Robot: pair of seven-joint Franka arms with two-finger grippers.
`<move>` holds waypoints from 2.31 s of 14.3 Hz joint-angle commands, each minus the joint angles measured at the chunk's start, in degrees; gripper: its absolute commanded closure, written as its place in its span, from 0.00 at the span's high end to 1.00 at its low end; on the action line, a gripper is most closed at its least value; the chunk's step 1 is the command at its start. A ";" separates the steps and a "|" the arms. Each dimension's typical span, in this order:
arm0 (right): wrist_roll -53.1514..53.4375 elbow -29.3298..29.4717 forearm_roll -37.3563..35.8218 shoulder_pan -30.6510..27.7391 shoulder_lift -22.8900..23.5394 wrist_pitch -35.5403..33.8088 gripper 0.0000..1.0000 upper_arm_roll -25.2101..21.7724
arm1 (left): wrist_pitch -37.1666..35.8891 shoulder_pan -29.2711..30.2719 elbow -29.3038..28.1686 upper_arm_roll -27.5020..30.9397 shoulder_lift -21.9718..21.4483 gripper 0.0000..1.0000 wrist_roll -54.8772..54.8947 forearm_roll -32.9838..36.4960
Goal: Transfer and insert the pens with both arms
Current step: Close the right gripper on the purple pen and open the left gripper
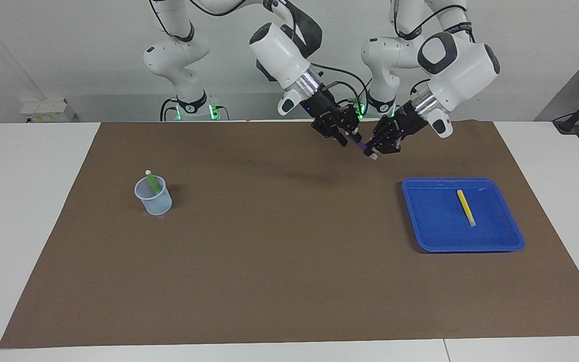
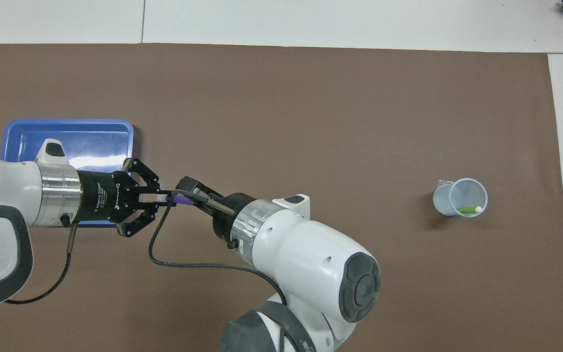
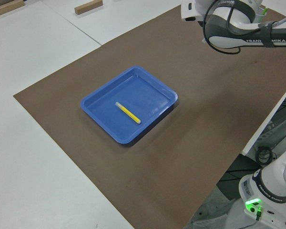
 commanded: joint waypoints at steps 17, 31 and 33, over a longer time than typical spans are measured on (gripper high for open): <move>0.80 0.12 1.13 1.21 0.55 0.69 0.25 -0.07 | 1.53 -0.94 -2.27 0.50 -2.12 0.00 -1.01 -1.57; -1.75 -2.08 1.13 -0.81 -0.06 0.34 0.00 -0.16 | 2.93 -2.17 -2.27 0.50 -2.30 0.68 -0.48 -1.40; -2.02 -2.17 1.13 -0.90 -0.06 0.17 0.00 -0.16 | 3.37 -2.87 -2.35 0.59 -2.39 0.76 -0.57 -1.40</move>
